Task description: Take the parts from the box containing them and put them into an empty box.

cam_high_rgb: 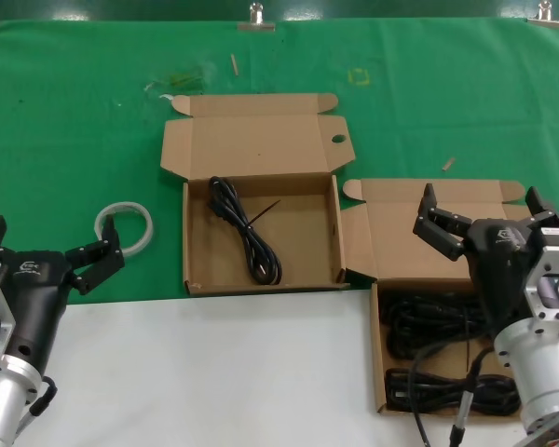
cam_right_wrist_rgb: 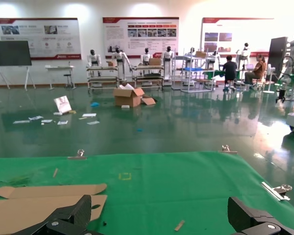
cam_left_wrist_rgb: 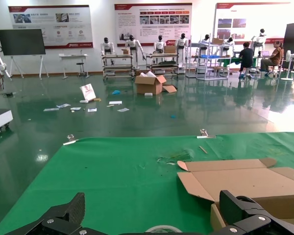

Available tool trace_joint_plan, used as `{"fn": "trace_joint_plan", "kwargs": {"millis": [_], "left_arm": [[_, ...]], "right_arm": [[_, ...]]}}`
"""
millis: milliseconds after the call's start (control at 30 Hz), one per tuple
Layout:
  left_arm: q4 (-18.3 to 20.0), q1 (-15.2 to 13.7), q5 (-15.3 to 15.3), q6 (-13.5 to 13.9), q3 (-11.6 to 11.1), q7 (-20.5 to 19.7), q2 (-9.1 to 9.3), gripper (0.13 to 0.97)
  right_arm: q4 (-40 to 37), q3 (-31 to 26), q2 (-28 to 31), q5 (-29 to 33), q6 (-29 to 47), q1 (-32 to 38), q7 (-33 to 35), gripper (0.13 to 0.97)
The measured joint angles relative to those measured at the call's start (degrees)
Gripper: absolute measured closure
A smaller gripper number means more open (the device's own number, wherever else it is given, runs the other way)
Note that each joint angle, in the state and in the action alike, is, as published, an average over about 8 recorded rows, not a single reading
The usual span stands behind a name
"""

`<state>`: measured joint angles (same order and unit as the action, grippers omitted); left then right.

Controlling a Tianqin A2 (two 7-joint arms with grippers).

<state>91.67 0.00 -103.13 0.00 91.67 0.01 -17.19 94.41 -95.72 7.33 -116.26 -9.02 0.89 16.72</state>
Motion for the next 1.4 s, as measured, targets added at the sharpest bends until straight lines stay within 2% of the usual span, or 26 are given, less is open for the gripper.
{"fn": "trace_joint_plan", "kwargs": {"millis": [567, 1400], "left_arm": [[0.00, 0.00, -0.01, 0.00, 0.00, 0.00, 0.00, 0.132], [0.00, 0.00, -0.01, 0.00, 0.00, -0.01, 0.00, 0.132]], "right_arm": [[-2.27, 3.36, 0.00, 10.90, 7.49, -0.74, -13.90, 0.129], [-2.36, 3.48, 0.00, 11.29, 7.76, -0.77, -14.38, 0.129]]}}
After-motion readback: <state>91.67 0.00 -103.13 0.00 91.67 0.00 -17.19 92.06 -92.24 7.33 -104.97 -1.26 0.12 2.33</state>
